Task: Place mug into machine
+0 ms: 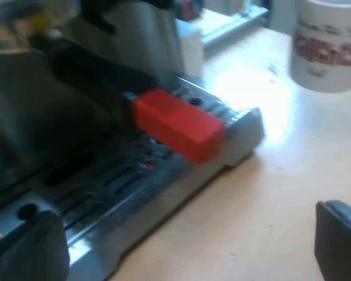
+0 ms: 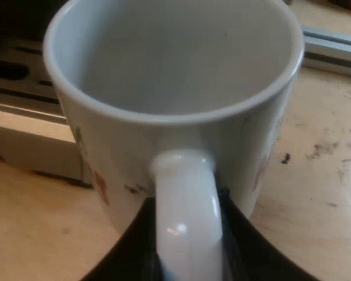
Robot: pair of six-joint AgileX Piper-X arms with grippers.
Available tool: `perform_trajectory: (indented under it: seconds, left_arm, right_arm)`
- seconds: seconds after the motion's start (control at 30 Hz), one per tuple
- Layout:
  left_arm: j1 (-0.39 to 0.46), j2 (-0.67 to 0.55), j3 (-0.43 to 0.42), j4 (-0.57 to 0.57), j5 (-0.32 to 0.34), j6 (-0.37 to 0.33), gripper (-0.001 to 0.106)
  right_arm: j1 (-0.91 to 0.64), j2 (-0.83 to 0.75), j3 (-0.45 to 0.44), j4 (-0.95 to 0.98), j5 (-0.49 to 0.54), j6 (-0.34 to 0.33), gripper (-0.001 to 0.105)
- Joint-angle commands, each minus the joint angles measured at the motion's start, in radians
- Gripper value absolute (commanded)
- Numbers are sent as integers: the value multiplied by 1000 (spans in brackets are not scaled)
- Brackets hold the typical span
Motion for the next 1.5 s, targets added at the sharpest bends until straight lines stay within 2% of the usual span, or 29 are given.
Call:
perform_trajectory:
  seconds: [0.03, 0.13, 0.3, 0.47, 0.9, 1.2, 1.5]
  left_arm:
    - [-3, -2, 0, 1, -22, -2, 87]
    - [-3, -2, 27, -5, -37, -2, 87]
    - [-3, -2, 88, -139, -40, -2, 87]
    - [-3, -2, 115, -178, -40, -2, 87]
    - [-3, -2, 123, -182, -49, -2, 87]
    - [-3, -2, 124, -182, -49, -2, 87]
    - [-3, -2, 125, -182, -49, -2, 87]
  right_arm:
    - [46, -15, -42, -19, 17, -6, 0]
    - [120, -1, -54, -29, 17, 8, 0]
    - [231, 61, -54, -44, 17, 60, 0]
    - [280, 143, -54, -143, 17, 71, 0]
    - [283, 485, -64, -548, -12, 84, 0]
    - [281, 672, -174, -568, -12, 84, 0]
    - [276, 777, -226, -654, -12, 84, 0]
